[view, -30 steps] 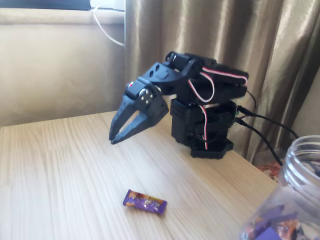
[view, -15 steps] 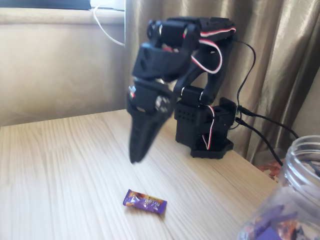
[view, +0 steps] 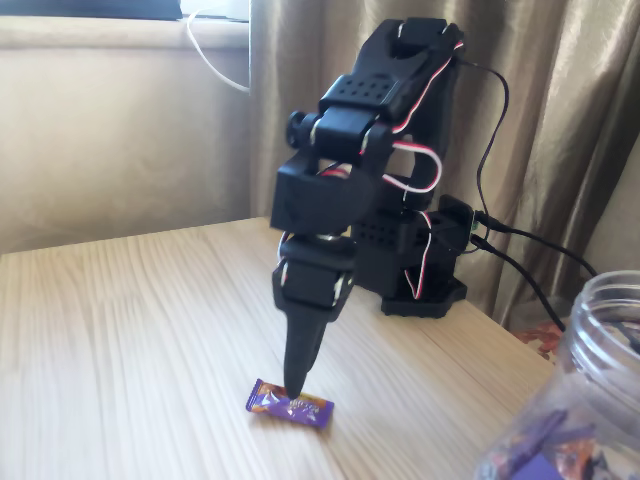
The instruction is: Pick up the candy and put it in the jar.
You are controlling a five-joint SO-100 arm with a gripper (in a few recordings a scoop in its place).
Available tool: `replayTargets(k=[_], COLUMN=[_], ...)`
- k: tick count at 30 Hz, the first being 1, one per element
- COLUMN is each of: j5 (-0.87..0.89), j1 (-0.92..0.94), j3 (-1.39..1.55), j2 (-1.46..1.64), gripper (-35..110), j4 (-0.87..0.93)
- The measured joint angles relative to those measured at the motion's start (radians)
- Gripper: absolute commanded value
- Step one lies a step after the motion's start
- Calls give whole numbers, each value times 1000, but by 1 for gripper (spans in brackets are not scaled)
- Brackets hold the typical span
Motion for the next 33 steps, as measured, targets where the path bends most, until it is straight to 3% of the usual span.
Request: replayTargets(k=[22, 33], j5=[-18, 17], j1=[-8, -15], j3=[-130, -156], j2=[-230, -262], gripper=[30, 0], j4=[-35, -35])
